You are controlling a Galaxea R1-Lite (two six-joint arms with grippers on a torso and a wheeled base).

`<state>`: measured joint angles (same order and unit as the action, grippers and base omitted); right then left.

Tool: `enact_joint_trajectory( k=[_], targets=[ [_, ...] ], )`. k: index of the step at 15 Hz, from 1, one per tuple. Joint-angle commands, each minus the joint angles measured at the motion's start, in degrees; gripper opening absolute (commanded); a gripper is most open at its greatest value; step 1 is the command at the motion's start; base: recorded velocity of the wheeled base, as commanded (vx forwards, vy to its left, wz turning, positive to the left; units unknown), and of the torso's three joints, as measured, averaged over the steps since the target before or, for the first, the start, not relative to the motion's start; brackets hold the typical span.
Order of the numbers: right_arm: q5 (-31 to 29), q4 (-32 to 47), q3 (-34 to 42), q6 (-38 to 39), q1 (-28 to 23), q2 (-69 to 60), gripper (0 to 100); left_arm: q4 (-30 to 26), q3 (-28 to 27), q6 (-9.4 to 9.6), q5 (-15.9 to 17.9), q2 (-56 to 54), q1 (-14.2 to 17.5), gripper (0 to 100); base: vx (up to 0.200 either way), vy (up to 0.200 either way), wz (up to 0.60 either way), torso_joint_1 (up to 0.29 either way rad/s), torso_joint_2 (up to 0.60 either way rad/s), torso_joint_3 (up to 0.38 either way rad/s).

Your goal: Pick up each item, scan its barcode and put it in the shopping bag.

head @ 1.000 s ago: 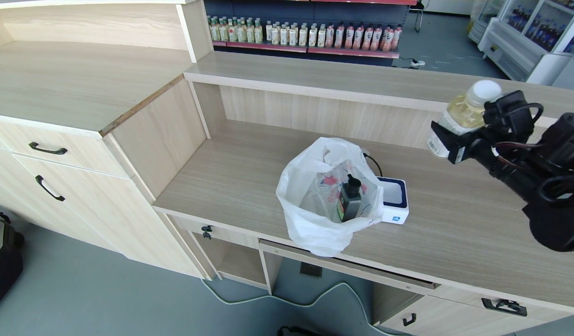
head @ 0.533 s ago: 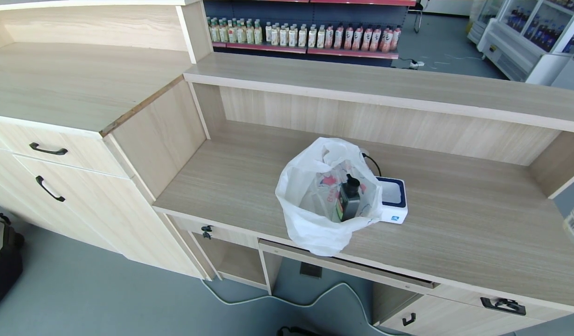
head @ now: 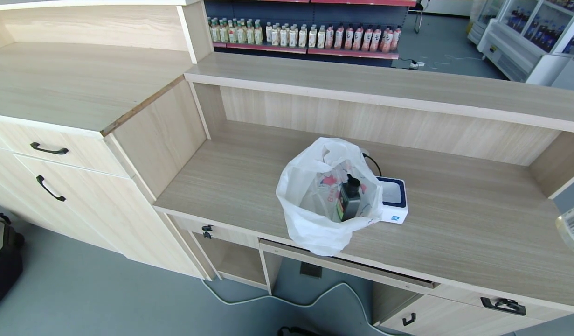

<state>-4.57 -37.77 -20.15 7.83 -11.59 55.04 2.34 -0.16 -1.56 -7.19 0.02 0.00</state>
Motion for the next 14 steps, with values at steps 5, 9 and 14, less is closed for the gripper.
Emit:
enact_joint_trajectory(
  k=[5,9,14],
  targets=[
    [-0.17,-0.03,4.15,-0.62,1.4,-1.95,0,0.03,0.07,-0.02,0.07,-0.02,0.0,100,0.0,0.0,0.0,0.0,0.0,0.0],
    [-0.53,0.06,4.15,-0.53,1.22,-3.01,0,0.12,0.07,-0.11,0.16,-0.02,0.0,100,0.0,0.1,0.0,0.0,0.0,0.001],
    [0.09,0.06,0.9,0.52,2.72,-3.19,0,0.12,0.07,-4.33,-0.37,-0.02,0.0,100,0.0,0.2,0.0,0.003,0.0,0.004]
  ],
)
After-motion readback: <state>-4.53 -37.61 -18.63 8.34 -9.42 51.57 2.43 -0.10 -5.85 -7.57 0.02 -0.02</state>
